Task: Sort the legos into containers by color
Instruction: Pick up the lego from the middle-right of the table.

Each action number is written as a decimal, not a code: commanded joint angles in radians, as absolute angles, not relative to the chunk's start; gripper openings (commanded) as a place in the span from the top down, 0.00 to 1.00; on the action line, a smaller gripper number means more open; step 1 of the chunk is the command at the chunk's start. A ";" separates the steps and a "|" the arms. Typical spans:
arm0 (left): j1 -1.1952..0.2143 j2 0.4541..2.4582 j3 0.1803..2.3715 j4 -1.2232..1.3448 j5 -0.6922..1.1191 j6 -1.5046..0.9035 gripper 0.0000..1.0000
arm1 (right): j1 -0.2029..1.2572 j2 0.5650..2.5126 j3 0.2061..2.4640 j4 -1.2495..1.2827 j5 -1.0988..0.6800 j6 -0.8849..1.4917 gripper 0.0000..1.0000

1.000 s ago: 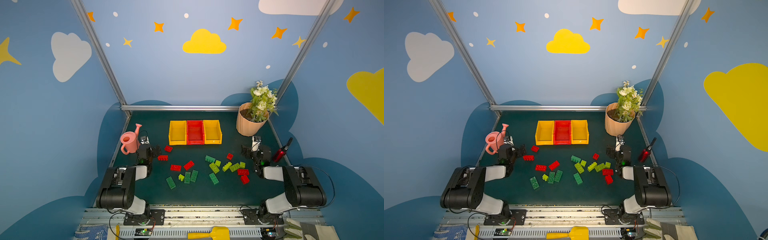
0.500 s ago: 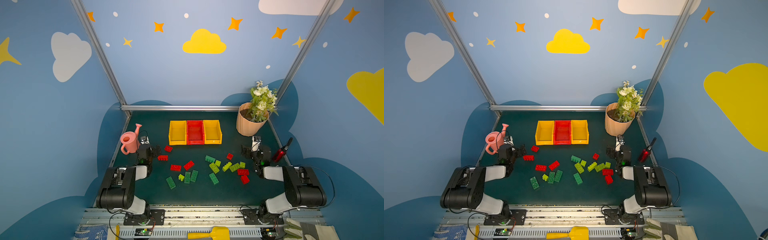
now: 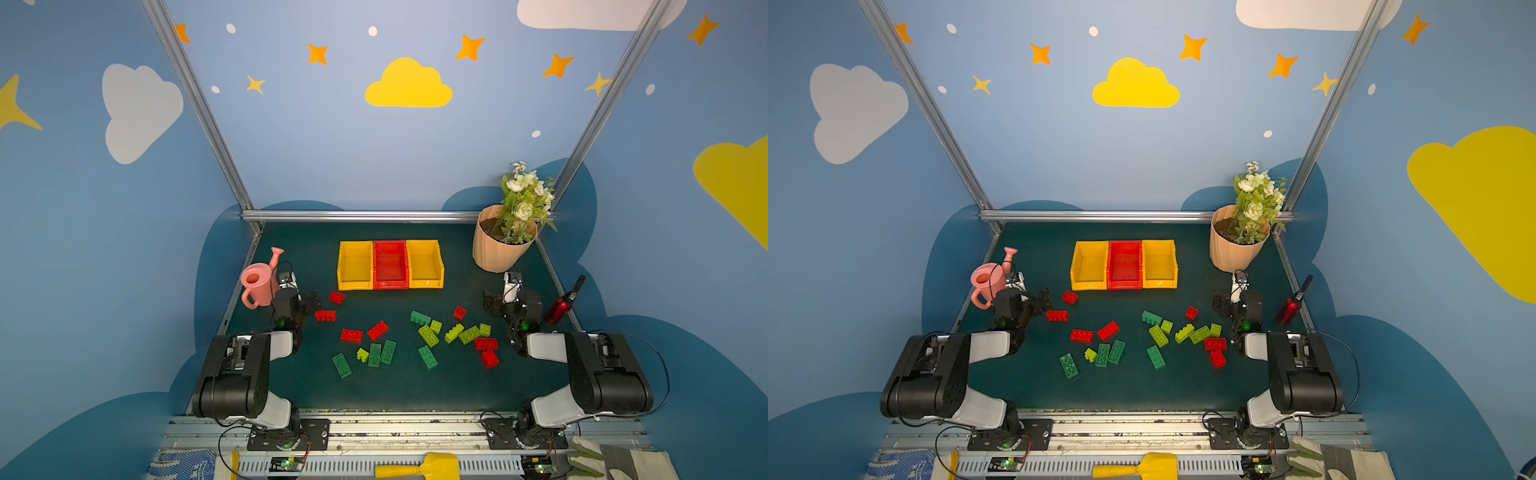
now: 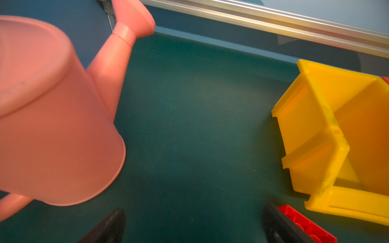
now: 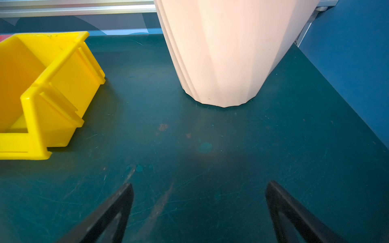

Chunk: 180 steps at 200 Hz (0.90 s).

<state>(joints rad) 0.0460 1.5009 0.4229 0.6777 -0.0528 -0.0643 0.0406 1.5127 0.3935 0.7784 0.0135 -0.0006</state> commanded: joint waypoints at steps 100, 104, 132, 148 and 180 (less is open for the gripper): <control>-0.060 1.305 0.614 0.284 -0.153 -0.066 0.00 | 0.324 1.260 0.751 -0.069 0.506 0.140 0.03; -0.081 1.298 0.617 0.274 -0.160 -0.066 0.00 | 0.336 1.255 0.770 -0.115 0.517 0.169 0.03; -0.227 1.246 0.638 0.206 -0.212 -0.090 0.00 | 0.380 1.237 0.879 -0.412 0.444 0.278 0.03; -0.342 1.211 0.632 0.181 -0.260 -0.093 0.00 | 0.411 1.225 0.898 -0.514 0.412 0.299 0.03; -0.534 1.133 0.617 0.100 -0.304 -0.160 0.00 | 0.488 1.182 0.913 -0.670 0.411 0.358 0.04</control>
<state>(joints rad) -0.4320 1.1923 0.6121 0.1967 -0.2424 -0.0990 0.4412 1.2190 0.8871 -0.4404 0.4103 0.2775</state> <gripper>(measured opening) 0.999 0.963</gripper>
